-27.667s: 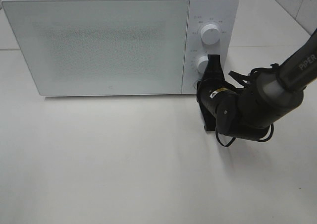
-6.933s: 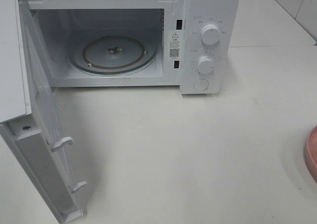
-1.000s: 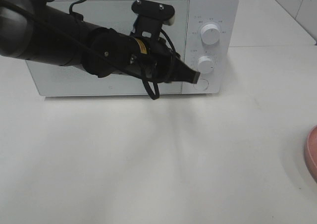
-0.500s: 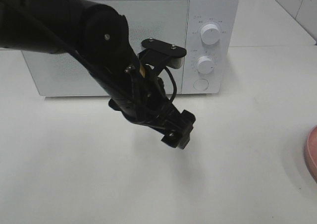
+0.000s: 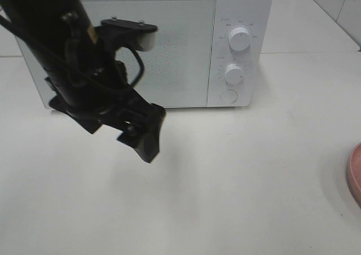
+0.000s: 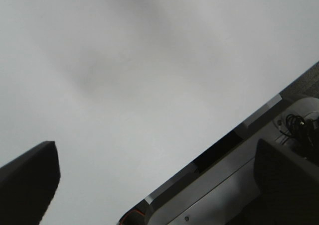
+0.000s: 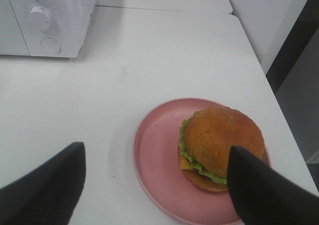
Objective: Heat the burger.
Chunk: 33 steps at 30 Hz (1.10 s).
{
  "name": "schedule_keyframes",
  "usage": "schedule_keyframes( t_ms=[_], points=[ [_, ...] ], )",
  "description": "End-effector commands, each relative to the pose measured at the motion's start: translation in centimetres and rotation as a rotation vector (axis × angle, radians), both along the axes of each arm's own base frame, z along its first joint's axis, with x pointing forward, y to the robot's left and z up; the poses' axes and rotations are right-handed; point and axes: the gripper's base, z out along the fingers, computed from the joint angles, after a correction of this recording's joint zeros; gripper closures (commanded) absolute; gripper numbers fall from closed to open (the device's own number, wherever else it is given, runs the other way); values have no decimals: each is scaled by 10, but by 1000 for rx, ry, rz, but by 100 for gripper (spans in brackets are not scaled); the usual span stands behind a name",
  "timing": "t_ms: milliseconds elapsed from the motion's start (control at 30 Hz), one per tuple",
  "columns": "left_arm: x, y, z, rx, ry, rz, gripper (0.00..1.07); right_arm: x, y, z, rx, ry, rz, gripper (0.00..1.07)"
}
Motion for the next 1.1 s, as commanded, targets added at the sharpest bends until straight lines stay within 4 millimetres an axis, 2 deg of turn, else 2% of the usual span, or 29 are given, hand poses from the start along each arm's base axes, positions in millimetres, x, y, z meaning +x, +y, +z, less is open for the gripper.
schedule_keyframes(
  t_ms=[33, 67, 100, 133, 167, 200, 233, 267, 333, 367, 433, 467, 533, 633, 700, 733, 800, 833, 867, 900, 933, 1100],
  points=[
    [7, 21, 7, 17, 30, 66, 8, -3, -1, -1, -5, -33, -7, 31],
    [12, 30, 8, 26, 40, 92, 8, -3, -1, -1, -5, -33, -7, 31],
    [18, 48, 11, 46, 75, 145, 8, -3, -1, -1, -5, -33, -7, 31],
    [18, 48, 11, 46, 75, 145, 8, -3, -1, -1, -5, -33, -7, 31],
    [21, 58, 11, 56, 98, 177, 8, -3, -1, -1, -5, -33, -7, 31],
    [25, 78, 14, 78, 148, 237, 8, -3, -1, -1, -5, -33, -7, 31],
    [25, 78, 14, 78, 148, 237, 8, -3, -1, -1, -5, -33, -7, 31],
    [27, 95, 19, 73, 153, 287, 8, -3, -1, -1, -5, -33, -7, 31],
    [27, 102, 21, 69, 149, 306, 8, -3, -1, -1, -5, -33, -7, 31],
    [25, 119, 23, 61, 145, 361, 8, -3, -1, -1, -5, -33, -7, 31],
    [21, 136, 21, 66, 138, 406, 8, -3, -1, -1, -5, -33, -7, 31],
    [21, 136, 21, 66, 138, 406, 8, -3, -1, -1, -5, -33, -7, 31],
    [8, 168, 16, 85, 147, 502, 8, -3, -1, -1, -5, -33, -7, 31],
    [3, 176, 14, 88, 154, 529, 8, -3, -1, -1, -5, -33, -7, 31],
    [-15, 195, 8, 89, 173, 602, 8, -3, -1, -1, -5, -33, -7, 31],
    [-15, 195, 8, 89, 173, 602, 8, -3, -1, -1, -5, -33, -7, 31],
    [-31, 210, 7, 78, 149, 666, 8, -3, -1, -1, -5, -33, -7, 31],
    [-31, 210, 7, 78, 149, 666, 8, -3, -1, -1, -5, -33, -7, 31],
    [-43, 217, 6, 81, 126, 693, 8, -3, -1, -1, -5, -33, -7, 31],
    [-43, 217, 6, 81, 126, 693, 8, -3, -1, -1, -5, -33, -7, 31],
    [-54, 221, 7, 100, 79, 690, 8, -3, -1, -1, -5, -33, -7, 31],
    [-73, 225, 12, 109, -24, 678, 8, -3, -1, -1, -5, -33, -7, 31]
  ],
)
